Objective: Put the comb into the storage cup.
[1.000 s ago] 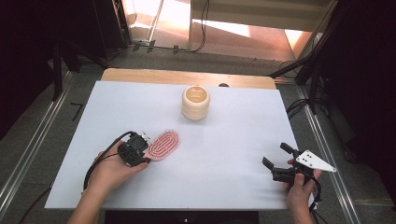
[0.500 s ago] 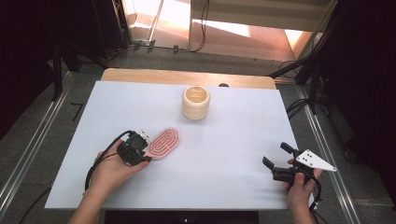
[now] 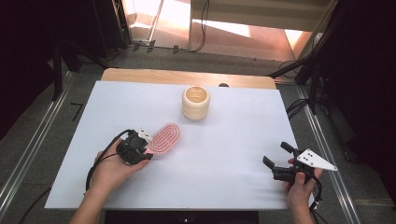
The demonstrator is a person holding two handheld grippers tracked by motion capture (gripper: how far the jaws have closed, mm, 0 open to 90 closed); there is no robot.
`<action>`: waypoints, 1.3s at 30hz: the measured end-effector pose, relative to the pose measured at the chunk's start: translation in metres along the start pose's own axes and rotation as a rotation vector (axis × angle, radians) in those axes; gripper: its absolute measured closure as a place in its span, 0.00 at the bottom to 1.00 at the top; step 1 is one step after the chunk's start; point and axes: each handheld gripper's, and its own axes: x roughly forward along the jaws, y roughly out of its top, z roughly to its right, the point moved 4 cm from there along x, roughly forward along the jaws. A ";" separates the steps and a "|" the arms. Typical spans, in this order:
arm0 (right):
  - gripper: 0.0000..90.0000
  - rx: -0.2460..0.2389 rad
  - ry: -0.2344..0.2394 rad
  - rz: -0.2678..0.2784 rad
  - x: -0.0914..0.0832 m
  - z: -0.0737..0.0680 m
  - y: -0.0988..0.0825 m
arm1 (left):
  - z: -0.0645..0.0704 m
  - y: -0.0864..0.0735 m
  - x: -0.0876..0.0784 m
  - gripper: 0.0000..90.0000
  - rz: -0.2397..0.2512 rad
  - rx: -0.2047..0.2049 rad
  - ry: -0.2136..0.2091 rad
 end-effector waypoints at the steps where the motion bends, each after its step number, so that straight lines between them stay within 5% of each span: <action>1: 0.01 0.002 0.001 0.000 0.000 0.000 0.000 | 0.000 0.000 0.000 0.79 0.011 -0.002 0.004; 21: 0.01 0.020 0.045 0.030 0.005 -0.021 0.023 | 0.005 0.009 -0.009 0.79 0.186 -0.019 0.002; 39: 0.01 0.035 0.084 0.008 0.032 -0.038 0.074 | 0.015 0.026 -0.021 0.79 0.286 0.007 -0.002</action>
